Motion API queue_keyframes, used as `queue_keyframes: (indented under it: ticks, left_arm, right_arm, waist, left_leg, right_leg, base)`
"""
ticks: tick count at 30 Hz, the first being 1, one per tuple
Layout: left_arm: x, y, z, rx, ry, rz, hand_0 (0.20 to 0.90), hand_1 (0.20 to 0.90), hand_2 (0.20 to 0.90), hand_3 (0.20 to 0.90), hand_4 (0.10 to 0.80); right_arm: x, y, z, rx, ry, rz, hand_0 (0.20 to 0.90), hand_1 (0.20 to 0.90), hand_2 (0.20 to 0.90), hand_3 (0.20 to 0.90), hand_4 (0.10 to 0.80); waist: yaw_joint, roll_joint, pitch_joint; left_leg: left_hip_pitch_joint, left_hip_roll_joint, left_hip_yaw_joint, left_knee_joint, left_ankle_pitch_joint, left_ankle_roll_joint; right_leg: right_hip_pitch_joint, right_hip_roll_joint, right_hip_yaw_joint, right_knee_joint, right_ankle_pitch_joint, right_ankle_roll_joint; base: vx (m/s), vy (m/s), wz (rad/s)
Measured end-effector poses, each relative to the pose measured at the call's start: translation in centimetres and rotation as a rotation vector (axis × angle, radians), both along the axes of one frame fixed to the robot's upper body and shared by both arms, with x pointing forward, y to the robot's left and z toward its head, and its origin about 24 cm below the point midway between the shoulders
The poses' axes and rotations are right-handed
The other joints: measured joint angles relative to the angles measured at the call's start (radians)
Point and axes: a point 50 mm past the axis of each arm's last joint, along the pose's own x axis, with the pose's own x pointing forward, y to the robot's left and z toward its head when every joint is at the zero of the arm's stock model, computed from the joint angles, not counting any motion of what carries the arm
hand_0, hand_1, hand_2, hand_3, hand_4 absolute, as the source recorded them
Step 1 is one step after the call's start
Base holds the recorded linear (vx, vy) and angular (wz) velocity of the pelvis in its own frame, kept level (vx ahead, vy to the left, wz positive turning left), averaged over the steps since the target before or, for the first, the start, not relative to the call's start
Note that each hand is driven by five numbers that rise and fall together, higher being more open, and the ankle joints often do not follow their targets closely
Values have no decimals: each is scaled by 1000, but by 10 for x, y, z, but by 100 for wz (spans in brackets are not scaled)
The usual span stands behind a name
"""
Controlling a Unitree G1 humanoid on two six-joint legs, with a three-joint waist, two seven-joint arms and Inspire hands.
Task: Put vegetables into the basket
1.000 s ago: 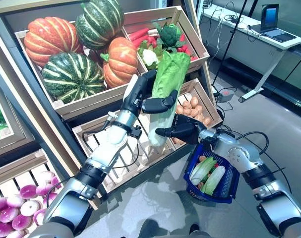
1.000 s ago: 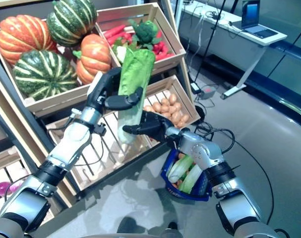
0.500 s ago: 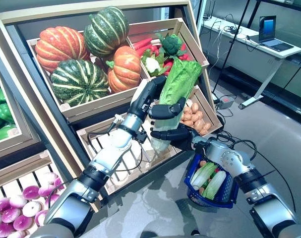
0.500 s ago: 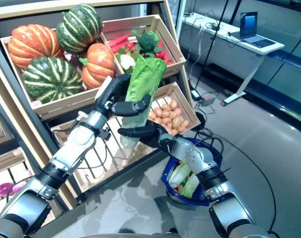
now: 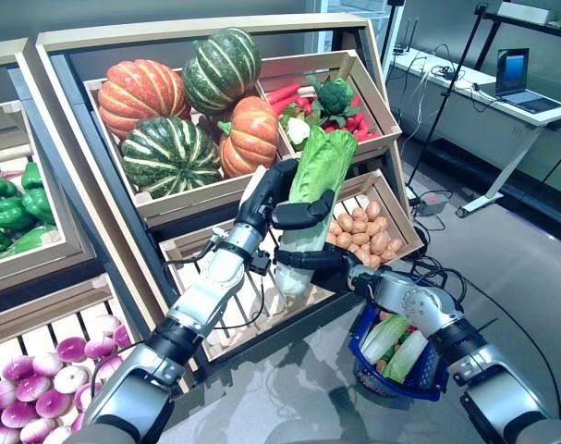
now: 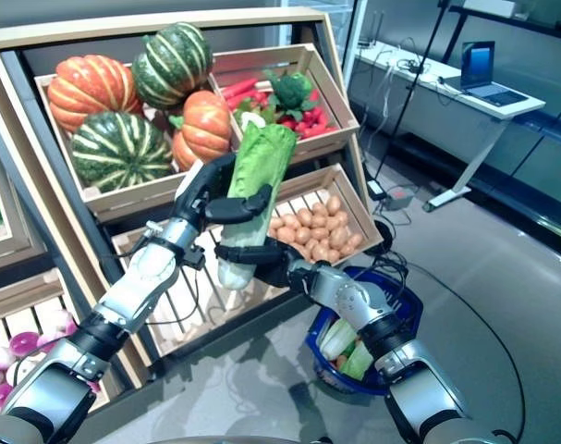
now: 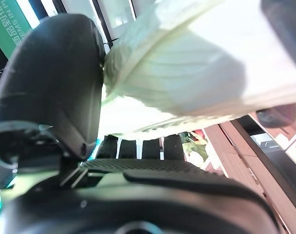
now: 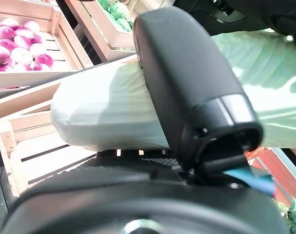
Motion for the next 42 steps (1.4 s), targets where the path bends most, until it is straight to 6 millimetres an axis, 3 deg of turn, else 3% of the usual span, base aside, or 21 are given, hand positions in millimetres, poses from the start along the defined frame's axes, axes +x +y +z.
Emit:
queue_keyframes:
  ticks: [1,2,3,15,18,22,28,32,38,42]
  left_arm:
    - [0,0,0,0,1,0,300,300,300,300,400]
    - [0,0,0,-1,2,0,493,493,493,493,529]
    - [0,0,0,0,3,1,900,900,900,900,800]
    - [-4,-9,-7,-16,36,-43,900,900,900,900,800]
    - [-8,3,-14,-8,47,-19,900,900,900,900,800]
    - [-15,46,-37,-52,129,131,900,900,900,900,800]
    - [-20,89,-66,-59,247,299,900,900,900,900,800]
    - [-22,99,-78,-71,300,348,900,900,900,900,800]
    - [-30,104,-89,-77,339,368,900,900,900,900,800]
    - [-31,107,-96,-64,366,381,900,900,900,900,800]
  right_arm:
    - [0,0,0,0,0,0,300,300,300,300,400]
    - [0,0,0,0,0,0,300,300,300,300,400]
    - [0,0,0,-1,1,-1,300,300,300,300,400]
    - [3,-14,-10,29,11,-99,300,300,300,300,400]
    - [-3,-36,-28,45,82,-212,300,300,300,300,400]
    - [-16,-96,-61,-10,204,-459,300,300,300,300,400]
    - [-38,-159,-84,-84,307,-709,300,300,300,300,400]
    - [-48,-188,-93,-90,347,-861,300,300,300,300,400]
    - [-78,-235,-111,-314,434,-1014,300,300,300,300,400]
    - [-97,-261,-113,-426,480,-1091,300,300,300,300,400]
  waist:
    - [-1,0,-1]
    - [-3,0,-2]
    - [-5,0,-2]
    - [-8,0,-2]
    - [-7,0,-2]
    - [-6,1,-3]
    - [-7,2,-3]
    - [-5,2,-3]
    - [19,7,-3]
    - [41,17,11]
  left_leg:
    - [0,0,0,0,0,0]
    - [0,0,0,0,0,0]
    - [0,0,1,0,1,0]
    - [7,-2,4,-9,1,0]
    - [8,-2,6,-11,1,0]
    - [9,-3,16,-15,1,0]
    - [10,-4,30,-19,1,0]
    - [10,-5,31,-19,1,0]
    - [3,-5,31,-17,1,0]
    - [-94,-1,26,41,-1,2]
  right_leg:
    - [0,0,0,0,0,0]
    - [0,0,1,0,0,0]
    - [0,0,1,0,1,0]
    - [-6,0,23,0,1,1]
    - [-7,0,24,0,1,1]
    - [-15,0,32,0,2,2]
    - [-28,0,48,0,3,3]
    - [-29,0,49,-1,4,3]
    - [-34,0,50,0,5,3]
    - [-112,-4,45,32,8,-5]
  base:
    - [0,0,0]
    - [0,0,0]
    - [0,0,0]
    - [3,-6,-2]
    - [0,0,0]
    - [26,-11,-6]
    - [18,-39,-7]
    - [45,-47,-1]
    - [-6,-78,0]
    - [-361,-168,3]
